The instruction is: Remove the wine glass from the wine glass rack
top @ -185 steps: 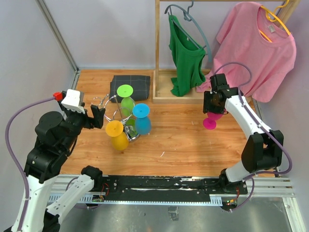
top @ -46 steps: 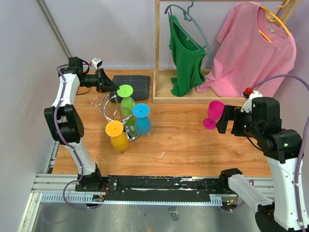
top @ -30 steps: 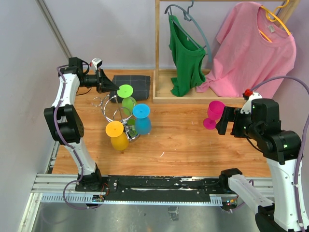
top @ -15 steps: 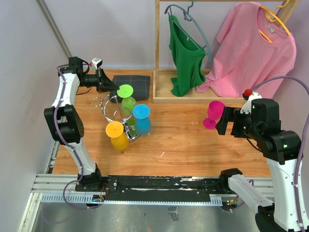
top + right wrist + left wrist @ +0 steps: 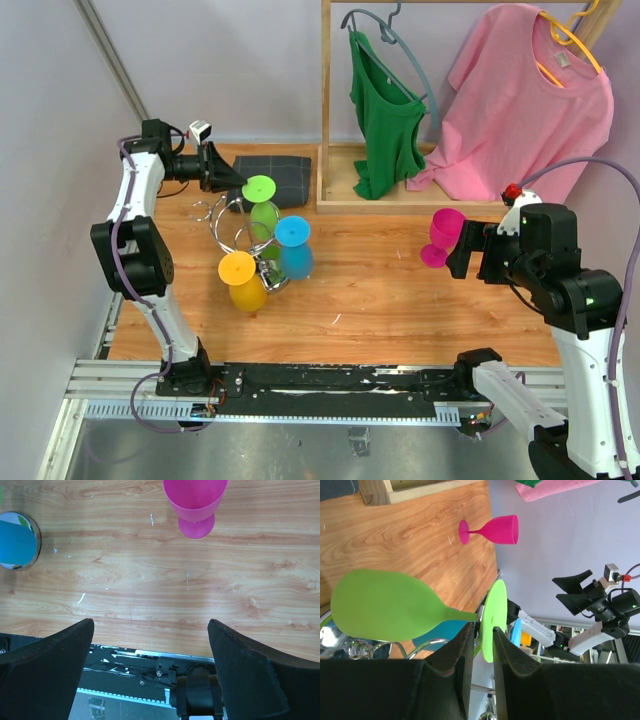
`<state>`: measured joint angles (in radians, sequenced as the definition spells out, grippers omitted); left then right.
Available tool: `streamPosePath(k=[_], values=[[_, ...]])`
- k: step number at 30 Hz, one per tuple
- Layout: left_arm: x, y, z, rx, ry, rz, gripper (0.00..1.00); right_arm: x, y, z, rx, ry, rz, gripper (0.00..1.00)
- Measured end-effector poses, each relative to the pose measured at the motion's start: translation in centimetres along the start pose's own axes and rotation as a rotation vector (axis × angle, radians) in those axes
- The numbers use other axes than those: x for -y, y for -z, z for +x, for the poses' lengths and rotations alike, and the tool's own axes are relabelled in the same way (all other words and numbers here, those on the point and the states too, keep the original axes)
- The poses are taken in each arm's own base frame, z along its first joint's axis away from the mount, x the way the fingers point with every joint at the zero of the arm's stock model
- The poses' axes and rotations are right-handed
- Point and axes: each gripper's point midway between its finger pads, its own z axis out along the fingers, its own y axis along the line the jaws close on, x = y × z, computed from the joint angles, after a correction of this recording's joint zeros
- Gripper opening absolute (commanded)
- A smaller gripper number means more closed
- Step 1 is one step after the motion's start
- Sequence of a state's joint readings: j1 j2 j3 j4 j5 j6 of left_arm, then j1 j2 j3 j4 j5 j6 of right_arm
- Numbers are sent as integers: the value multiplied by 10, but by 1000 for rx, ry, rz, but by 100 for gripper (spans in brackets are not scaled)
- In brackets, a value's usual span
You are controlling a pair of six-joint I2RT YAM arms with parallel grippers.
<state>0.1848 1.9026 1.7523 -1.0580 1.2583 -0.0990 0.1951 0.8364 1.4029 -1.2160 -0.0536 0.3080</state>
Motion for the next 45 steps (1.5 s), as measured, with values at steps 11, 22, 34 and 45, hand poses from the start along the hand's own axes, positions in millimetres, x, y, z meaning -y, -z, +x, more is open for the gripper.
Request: streamPosePath(k=[11, 22, 34, 45], values=[[0, 7, -2, 14, 7, 10, 30, -1, -3, -1, -8, 1, -3, 98], [-3, 13, 6, 5, 11, 4, 33, -2, -6, -3, -10, 1, -4, 99], [-7, 21, 10, -14, 34, -11, 30, -2, -6, -3, -10, 1, -5, 98], [-9, 26, 10, -9, 47, -23, 30, -2, -7, -3, -12, 1, -4, 99]])
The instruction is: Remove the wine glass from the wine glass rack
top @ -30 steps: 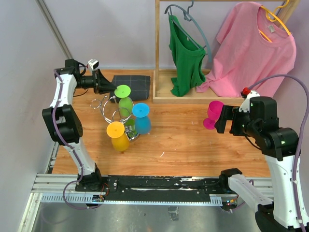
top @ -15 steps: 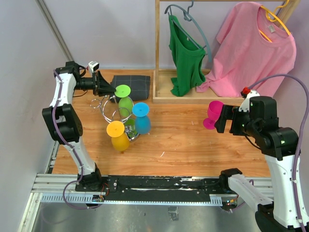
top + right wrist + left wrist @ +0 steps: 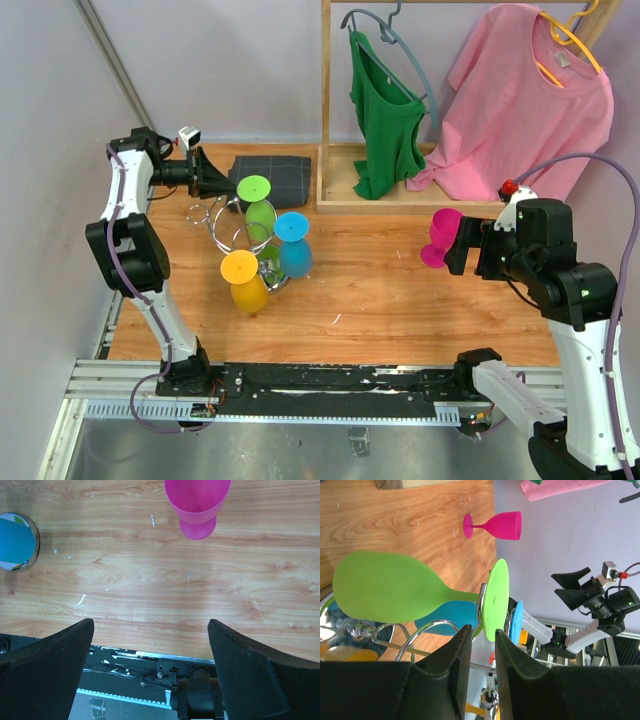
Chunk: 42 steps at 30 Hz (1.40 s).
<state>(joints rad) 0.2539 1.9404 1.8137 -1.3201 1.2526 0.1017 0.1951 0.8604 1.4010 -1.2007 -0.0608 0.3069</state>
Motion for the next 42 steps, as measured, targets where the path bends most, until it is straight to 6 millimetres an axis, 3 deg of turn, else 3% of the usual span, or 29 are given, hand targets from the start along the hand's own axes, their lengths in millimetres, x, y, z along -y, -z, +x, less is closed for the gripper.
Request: streamPosePath(k=[17, 23, 28, 36, 42], values=[[4, -11, 1, -30, -12, 9, 27, -1, -3, -3, 10, 1, -3, 99], [3, -11, 2, -33, -13, -1, 12, -1, -3, -3, 9, 1, -3, 98], [1, -11, 2, -34, -14, -10, 11, -1, -3, -3, 9, 1, -3, 99], [1, -11, 3, -34, -10, -8, 0, -1, -3, -3, 8, 1, -5, 99], [6, -7, -1, -22, -16, -6, 0, -1, -3, -3, 9, 1, -6, 99]])
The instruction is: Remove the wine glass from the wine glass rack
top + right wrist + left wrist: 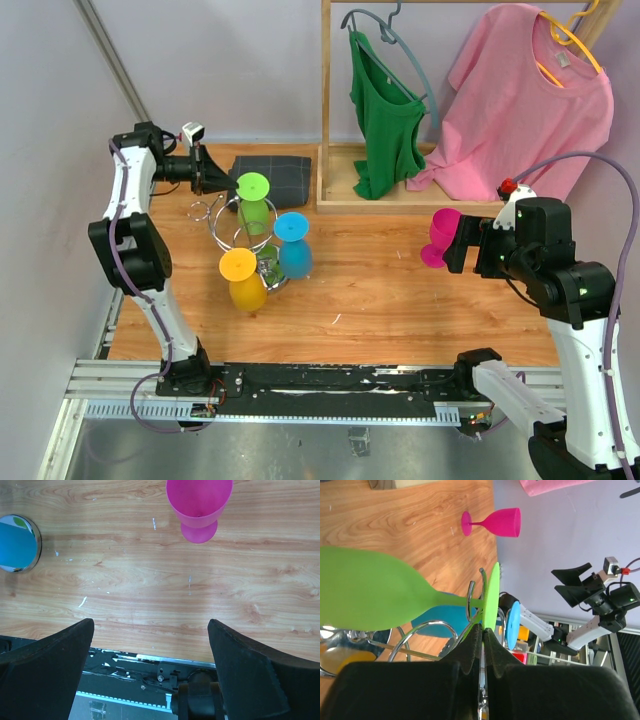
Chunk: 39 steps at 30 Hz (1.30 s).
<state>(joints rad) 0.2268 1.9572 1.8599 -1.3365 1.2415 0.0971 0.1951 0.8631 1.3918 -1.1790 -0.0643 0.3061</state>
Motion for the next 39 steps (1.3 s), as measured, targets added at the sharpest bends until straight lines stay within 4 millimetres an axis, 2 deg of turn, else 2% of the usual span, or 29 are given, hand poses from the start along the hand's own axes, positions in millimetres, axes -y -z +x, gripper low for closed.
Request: streamPosePath(k=[18, 29, 39], values=[[10, 6, -6, 23, -4, 40, 0, -2, -2, 3, -6, 0, -13, 99], [5, 26, -14, 80, 16, 47, 0, -1, 1, 5, 3, 1, -16, 99], [9, 28, -16, 87, 23, 76, 0, -2, 1, 5, 2, 0, -17, 98]])
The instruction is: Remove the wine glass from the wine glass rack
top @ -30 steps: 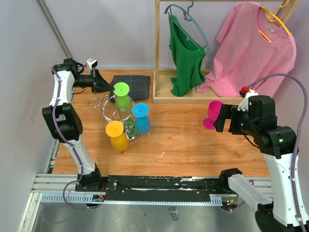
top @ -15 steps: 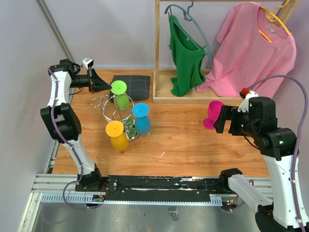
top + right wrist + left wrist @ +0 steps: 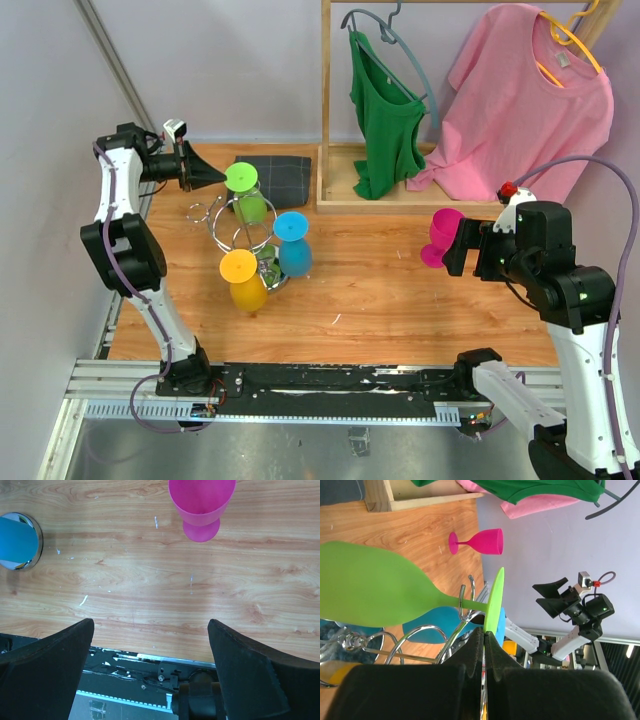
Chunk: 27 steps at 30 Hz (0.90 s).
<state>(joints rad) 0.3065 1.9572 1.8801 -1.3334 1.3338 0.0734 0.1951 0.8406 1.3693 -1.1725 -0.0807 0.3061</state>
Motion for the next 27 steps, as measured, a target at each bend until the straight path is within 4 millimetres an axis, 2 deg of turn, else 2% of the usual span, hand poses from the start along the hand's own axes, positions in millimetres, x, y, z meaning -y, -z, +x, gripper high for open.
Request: streamPosePath(k=[10, 16, 23, 27], values=[[4, -1, -12, 3, -2, 37, 0, 0, 0, 0, 0, 0, -2, 99], [0, -13, -14, -27, 10, 55, 0, 0, 0, 0, -2, 0, -3, 99], [10, -32, -15, -69, -38, 85, 0, 0, 1, 2, -9, 0, 0, 98], [15, -34, -17, -70, -54, 95, 0, 0, 3, 4, -7, 0, -1, 98]])
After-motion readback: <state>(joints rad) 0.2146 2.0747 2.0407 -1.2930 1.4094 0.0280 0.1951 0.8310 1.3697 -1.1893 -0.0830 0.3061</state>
